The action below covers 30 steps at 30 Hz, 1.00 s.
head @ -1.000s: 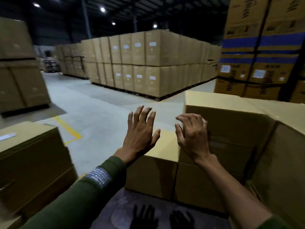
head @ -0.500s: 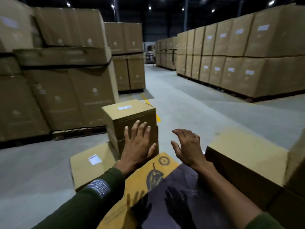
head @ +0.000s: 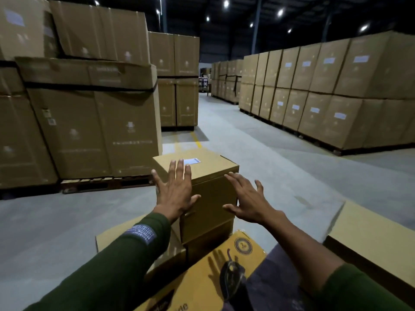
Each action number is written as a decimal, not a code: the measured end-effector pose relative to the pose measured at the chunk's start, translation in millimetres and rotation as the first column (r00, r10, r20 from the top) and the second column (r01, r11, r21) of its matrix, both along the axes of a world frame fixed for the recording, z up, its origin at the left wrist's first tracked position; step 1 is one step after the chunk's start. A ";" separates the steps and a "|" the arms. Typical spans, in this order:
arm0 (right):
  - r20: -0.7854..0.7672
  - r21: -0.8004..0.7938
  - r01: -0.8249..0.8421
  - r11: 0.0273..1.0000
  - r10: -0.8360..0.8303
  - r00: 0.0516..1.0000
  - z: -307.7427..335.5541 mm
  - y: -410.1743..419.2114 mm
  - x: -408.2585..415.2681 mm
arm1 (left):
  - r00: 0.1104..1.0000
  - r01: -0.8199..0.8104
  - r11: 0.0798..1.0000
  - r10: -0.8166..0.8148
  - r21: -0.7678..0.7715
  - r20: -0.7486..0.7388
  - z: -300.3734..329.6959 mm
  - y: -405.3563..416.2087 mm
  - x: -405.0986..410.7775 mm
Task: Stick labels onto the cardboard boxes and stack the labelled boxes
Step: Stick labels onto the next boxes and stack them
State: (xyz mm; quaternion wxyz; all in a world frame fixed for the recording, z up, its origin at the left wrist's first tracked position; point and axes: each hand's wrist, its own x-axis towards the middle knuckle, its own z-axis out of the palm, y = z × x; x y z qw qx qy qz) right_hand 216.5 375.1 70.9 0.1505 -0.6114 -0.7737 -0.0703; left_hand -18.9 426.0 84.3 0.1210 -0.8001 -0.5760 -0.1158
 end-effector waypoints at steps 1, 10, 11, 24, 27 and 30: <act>-0.004 -0.009 0.005 1.000 -0.005 1.000 0.7 12.0 -0.9 | 1.000 0.008 1.000 -0.008 -0.019 -0.005 0.0 10.4 -0.2; -0.004 -0.147 0.035 0.988 -0.035 0.999 6.5 108.6 8.7 | 0.996 0.078 0.990 -0.072 -0.117 0.061 -36.6 44.2 -9.6; 0.000 -0.167 0.029 0.986 -0.030 1.000 5.4 116.5 10.1 | 0.994 0.090 0.990 -0.082 -0.109 0.074 -39.3 44.8 -10.3; -0.078 -0.104 -0.094 0.990 0.086 0.993 -12.4 148.2 23.0 | 0.957 0.197 0.978 -0.177 -0.066 0.230 -52.3 55.5 -10.7; -0.100 -0.026 -0.087 0.996 0.084 0.991 -17.6 136.5 21.6 | 0.946 0.208 0.977 -0.187 -0.050 0.266 -52.2 55.2 -9.3; -0.087 0.048 -0.075 0.996 0.079 0.993 -19.0 120.9 17.5 | 0.935 0.220 0.975 -0.203 -0.027 0.289 -51.0 51.9 -9.5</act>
